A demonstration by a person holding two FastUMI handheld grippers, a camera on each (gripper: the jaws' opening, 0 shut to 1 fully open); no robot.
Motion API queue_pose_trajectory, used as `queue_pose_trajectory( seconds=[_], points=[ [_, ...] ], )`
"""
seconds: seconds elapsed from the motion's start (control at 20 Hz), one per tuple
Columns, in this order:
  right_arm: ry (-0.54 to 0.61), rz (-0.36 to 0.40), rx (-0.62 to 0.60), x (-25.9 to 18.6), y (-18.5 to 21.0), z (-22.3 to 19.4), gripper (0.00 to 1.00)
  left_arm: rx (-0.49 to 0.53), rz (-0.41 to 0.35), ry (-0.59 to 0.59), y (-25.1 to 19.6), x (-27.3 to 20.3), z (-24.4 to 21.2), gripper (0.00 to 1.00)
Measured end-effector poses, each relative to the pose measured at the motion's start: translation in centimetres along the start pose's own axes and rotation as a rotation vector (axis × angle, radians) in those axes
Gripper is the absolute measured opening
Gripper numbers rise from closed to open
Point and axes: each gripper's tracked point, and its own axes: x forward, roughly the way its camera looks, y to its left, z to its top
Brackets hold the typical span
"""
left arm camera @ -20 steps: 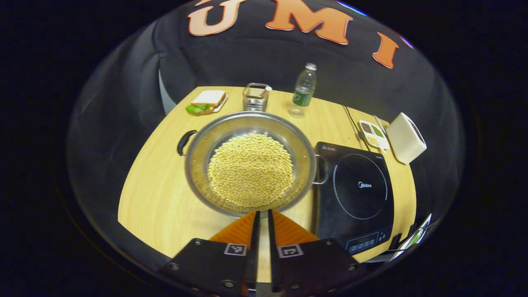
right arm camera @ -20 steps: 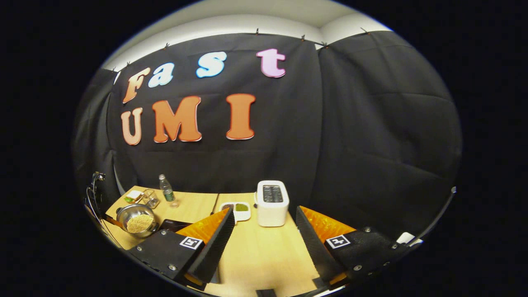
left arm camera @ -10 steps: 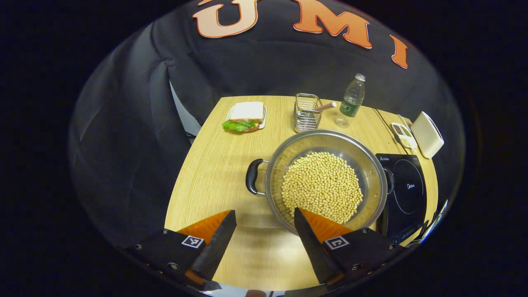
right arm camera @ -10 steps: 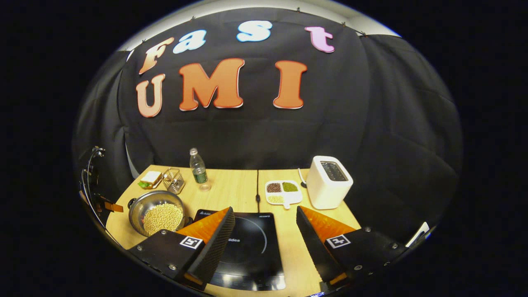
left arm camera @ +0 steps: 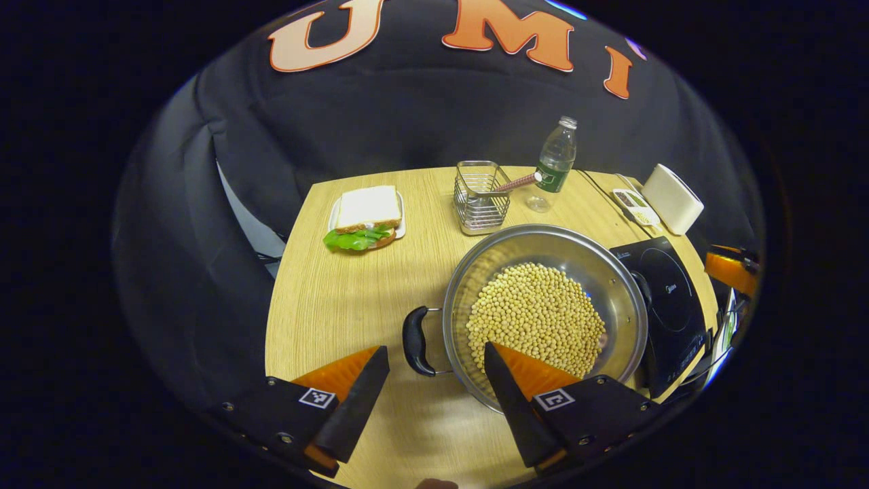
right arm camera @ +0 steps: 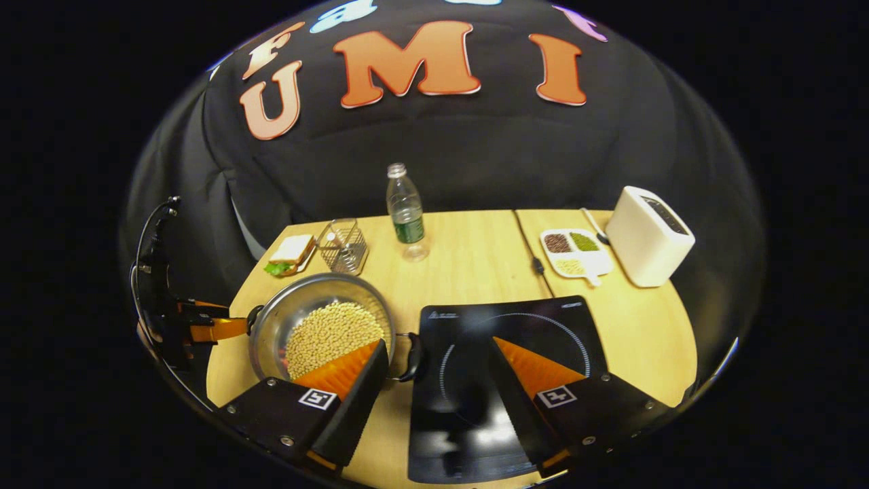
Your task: First push the handle of the pot to place it horizontally, then grasp the pot with both hands and set it on the induction cooktop.
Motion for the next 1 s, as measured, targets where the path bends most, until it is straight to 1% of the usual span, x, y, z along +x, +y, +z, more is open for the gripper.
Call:
queue_pose_trajectory(
  seconds=[0.05,0.3,0.35,0.45,0.6,0.7,0.8,1.0],
  points=[
    [0.024,0.011,0.005,0.9,0.7,-0.6,0.91,0.001,-0.007,-0.002,0.0,0.4,0.2,0.9],
    [0.136,0.005,0.018,4.8,2.5,-3.4,0.89,-0.002,-0.016,-0.005,0.9,2.1,0.1,0.9],
    [0.146,0.019,0.016,5.3,3.1,-3.7,0.89,-0.006,-0.02,-0.004,0.9,2.5,0.2,0.9],
    [0.168,0.018,-0.005,6.0,3.3,-4.4,0.89,-0.01,-0.026,-0.005,1.1,3.2,0.2,0.9],
    [0.21,0.014,-0.02,7.0,3.9,-5.4,0.88,-0.031,-0.005,0.011,2.2,4.4,-0.5,0.9],
    [0.2,-0.009,-0.053,7.7,3.6,-5.3,0.87,-0.044,-0.007,0.022,2.4,4.9,-0.9,0.91],
    [0.197,-0.012,-0.07,7.5,3.6,-5.3,0.81,-0.05,-0.016,0.031,2.2,5.2,-1.4,0.91],
    [0.194,0.016,-0.072,7.5,2.8,-4.9,0.69,-0.052,-0.016,0.023,1.3,5.3,-1.1,0.9]
  ],
)
